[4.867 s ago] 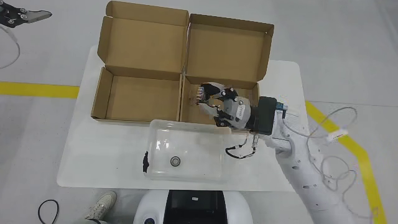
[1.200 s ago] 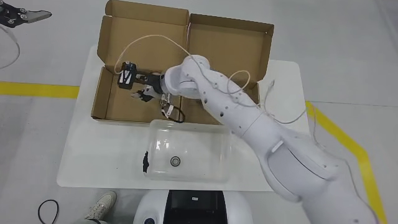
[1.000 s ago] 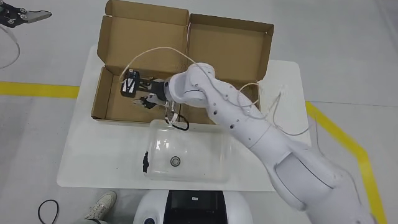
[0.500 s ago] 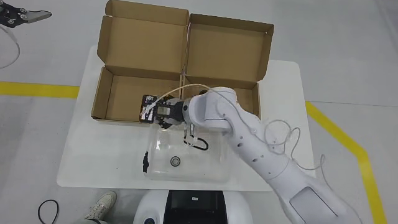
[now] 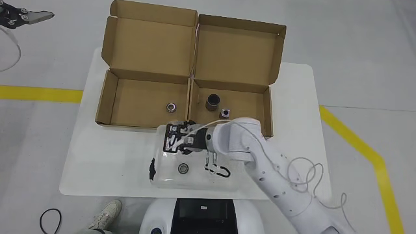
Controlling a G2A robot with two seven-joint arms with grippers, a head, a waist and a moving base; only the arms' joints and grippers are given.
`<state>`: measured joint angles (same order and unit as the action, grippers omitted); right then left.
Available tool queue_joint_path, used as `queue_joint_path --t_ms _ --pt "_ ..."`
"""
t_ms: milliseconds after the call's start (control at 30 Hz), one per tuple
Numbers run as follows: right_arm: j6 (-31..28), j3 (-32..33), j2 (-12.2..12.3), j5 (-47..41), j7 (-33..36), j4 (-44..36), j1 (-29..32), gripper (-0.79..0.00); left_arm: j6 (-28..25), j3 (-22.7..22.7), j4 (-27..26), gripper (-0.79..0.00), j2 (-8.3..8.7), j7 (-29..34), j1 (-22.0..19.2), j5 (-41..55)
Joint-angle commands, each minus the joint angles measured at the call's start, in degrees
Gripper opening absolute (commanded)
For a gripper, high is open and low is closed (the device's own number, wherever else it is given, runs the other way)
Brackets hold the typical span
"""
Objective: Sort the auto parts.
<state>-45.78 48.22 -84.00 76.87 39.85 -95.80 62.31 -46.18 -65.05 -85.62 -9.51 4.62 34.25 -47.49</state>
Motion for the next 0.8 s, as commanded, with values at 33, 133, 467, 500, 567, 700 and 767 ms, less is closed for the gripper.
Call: queue_joint_path --t_ms 33,133,467,500,567,700,767 --pt "-1.2 1.0 0.7 0.4 -1.1 -0.9 1.9 -0.397 0.0 0.0 0.0 0.000 0.00 0.0 0.0 0.0" --pt "-3.9 1.1 1.5 3.2 -2.6 -2.0 3.2 -0.348 0.0 0.0 0.0 0.000 0.00 0.0 0.0 0.0" --pt "-8.4 0.0 3.0 7.3 -7.1 0.0 5.2 -0.394 0.0 0.0 0.0 0.000 0.00 0.0 0.0 0.0" --pt "-9.1 -0.3 3.1 7.6 -7.3 0.4 5.1 -0.397 0.0 0.0 0.0 0.000 0.00 0.0 0.0 0.0" --pt "-10.5 -1.3 3.2 8.3 -7.0 1.0 4.6 -0.400 0.0 0.0 0.0 0.000 0.00 0.0 0.0 0.0" --pt "-11.0 -2.6 3.2 8.1 -6.6 2.4 3.6 -0.409 0.0 0.0 0.0 0.000 0.00 0.0 0.0 0.0" --pt "-11.3 -3.2 3.2 7.5 -6.3 3.5 2.9 -0.409 0.0 0.0 0.0 0.000 0.00 0.0 0.0 0.0"
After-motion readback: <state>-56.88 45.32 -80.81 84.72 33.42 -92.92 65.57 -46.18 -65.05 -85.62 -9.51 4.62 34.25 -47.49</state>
